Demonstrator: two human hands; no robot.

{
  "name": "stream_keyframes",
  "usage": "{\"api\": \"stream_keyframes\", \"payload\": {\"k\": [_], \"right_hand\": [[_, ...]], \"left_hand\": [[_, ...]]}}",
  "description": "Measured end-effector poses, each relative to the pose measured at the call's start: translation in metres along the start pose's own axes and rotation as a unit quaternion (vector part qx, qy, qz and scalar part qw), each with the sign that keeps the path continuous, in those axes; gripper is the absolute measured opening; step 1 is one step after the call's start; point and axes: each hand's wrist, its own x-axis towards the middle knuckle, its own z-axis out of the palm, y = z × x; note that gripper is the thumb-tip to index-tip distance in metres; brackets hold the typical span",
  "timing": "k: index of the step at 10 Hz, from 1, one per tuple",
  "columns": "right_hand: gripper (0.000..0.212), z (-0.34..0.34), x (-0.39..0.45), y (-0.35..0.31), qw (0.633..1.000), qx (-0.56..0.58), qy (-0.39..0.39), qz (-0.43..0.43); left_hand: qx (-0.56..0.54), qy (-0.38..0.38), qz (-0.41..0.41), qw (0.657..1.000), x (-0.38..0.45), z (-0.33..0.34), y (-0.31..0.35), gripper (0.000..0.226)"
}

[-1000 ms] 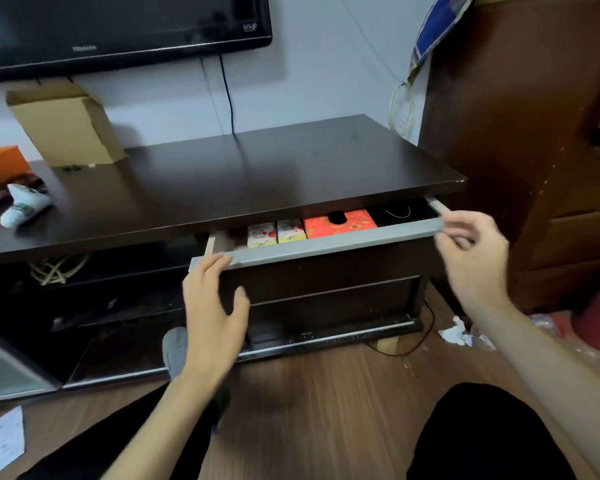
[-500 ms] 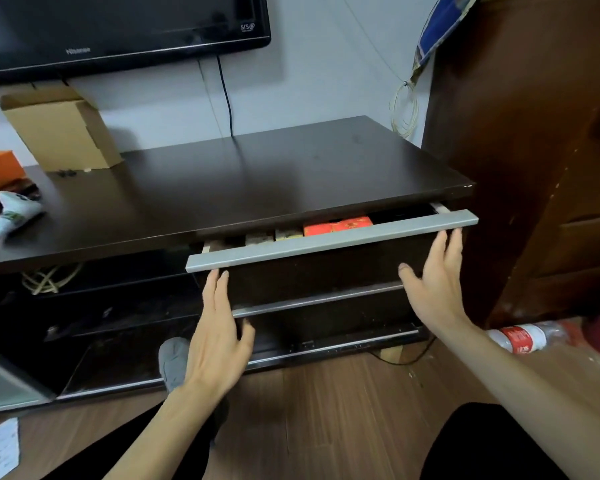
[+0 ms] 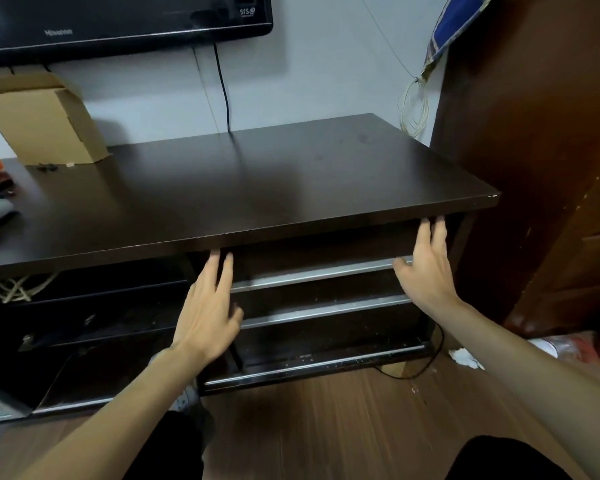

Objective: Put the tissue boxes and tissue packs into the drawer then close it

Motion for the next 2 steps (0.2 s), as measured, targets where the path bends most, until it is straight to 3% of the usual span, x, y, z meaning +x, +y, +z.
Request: {"api": "stream_keyframes", "payload": {"k": [1,2], "right_hand": [[0.082,-0.006,0.002,0.009,0.999,0.037,-0.013,-0.008],[0.056,-0.024,-0.019,0.037,0.994,0.082,-0.075,-0.014]], "left_hand": [[-0.049,-0.025,-0.010,0.998,-0.001,-0.015,0.001,0.077],[-0.066,-0.060,-0.032,0.996,-0.012,-0.039,-0.003,0.044]]}}
